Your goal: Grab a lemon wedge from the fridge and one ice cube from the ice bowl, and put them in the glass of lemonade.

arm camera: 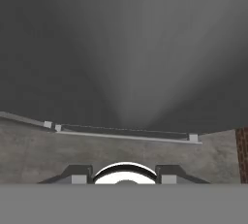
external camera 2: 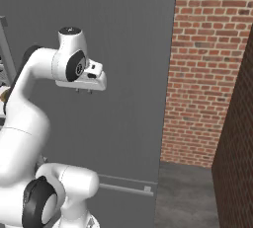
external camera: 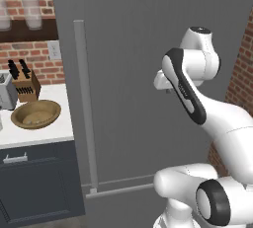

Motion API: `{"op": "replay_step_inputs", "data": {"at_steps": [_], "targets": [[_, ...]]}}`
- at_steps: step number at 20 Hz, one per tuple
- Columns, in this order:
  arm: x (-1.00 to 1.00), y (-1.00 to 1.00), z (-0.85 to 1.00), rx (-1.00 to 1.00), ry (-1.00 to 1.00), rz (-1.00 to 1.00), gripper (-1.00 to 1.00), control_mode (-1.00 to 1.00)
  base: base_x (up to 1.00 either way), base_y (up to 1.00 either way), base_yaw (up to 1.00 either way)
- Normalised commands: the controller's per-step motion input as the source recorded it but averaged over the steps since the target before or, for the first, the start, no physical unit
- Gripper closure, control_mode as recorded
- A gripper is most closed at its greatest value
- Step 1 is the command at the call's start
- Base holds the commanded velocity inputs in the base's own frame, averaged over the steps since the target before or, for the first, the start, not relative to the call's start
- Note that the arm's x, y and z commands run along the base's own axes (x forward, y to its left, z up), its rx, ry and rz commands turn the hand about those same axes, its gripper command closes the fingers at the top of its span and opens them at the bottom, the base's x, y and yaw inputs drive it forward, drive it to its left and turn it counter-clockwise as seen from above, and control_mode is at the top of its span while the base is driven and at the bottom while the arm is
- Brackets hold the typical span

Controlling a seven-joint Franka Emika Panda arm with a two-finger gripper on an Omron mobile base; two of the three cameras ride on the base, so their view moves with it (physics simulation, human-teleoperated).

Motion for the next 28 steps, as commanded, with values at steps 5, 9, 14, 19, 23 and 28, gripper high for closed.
{"op": "replay_step_inputs", "data": {"at_steps": [5, 9, 14, 19, 23, 28], "targets": [[-0.42, 0.00, -0.09, 0.00, 0.00, 0.00, -1.00, -1.00, 0.00, 0.00, 0.00], [-0.72, 0.00, -0.24, 0.00, 0.02, 0.00, -1.00, -1.00, 0.00, 0.00, 0.00], [-0.62, -0.02, -0.22, 0.00, 0.00, 0.00, -1.00, -1.00, 0.00, 0.00, 0.00], [-0.11, 0.00, -0.09, 0.00, 0.00, 0.00, -1.00, -1.00, 0.00, 0.00, 0.00], [-0.03, 0.02, -0.06, 0.00, 0.00, 0.00, -1.00, 1.00, -0.38, 0.20, 0.00], [0.00, 0.00, 0.00, 0.00, 0.00, 0.00, -1.00, 1.00, -0.60, 0.66, 0.01]]}}
